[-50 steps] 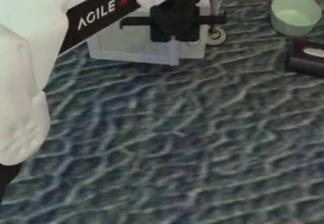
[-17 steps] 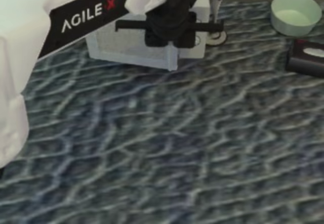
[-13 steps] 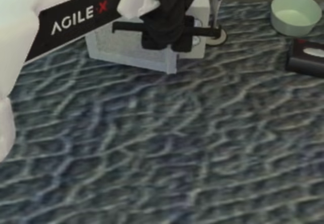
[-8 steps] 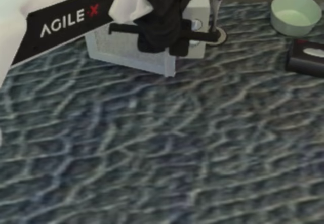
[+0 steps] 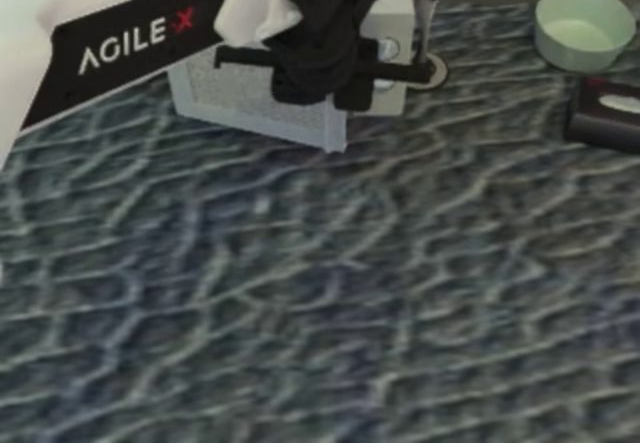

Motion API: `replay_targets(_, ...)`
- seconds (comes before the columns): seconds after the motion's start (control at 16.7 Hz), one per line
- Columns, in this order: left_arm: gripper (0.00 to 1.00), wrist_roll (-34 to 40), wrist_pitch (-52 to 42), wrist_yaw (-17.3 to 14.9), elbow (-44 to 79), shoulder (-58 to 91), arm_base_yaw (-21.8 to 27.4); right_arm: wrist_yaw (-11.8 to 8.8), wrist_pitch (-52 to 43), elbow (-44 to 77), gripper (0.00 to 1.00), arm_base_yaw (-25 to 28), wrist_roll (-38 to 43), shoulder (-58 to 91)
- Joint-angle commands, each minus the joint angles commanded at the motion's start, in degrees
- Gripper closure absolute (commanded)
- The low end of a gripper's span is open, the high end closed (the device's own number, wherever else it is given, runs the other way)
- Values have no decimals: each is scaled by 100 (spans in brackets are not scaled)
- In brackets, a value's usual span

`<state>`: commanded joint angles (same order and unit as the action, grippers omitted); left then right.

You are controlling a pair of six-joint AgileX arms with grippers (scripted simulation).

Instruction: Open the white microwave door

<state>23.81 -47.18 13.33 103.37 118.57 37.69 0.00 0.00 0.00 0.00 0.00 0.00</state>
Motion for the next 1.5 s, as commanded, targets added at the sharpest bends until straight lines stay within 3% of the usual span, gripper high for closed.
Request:
replay_targets(0.9,100,0,0,0,0,0,0,0,0,0,0,0,0,0)
replay_targets(1.5,100,-608,369,-314,-796,-517,-86,0,0,0,0,0,0,0)
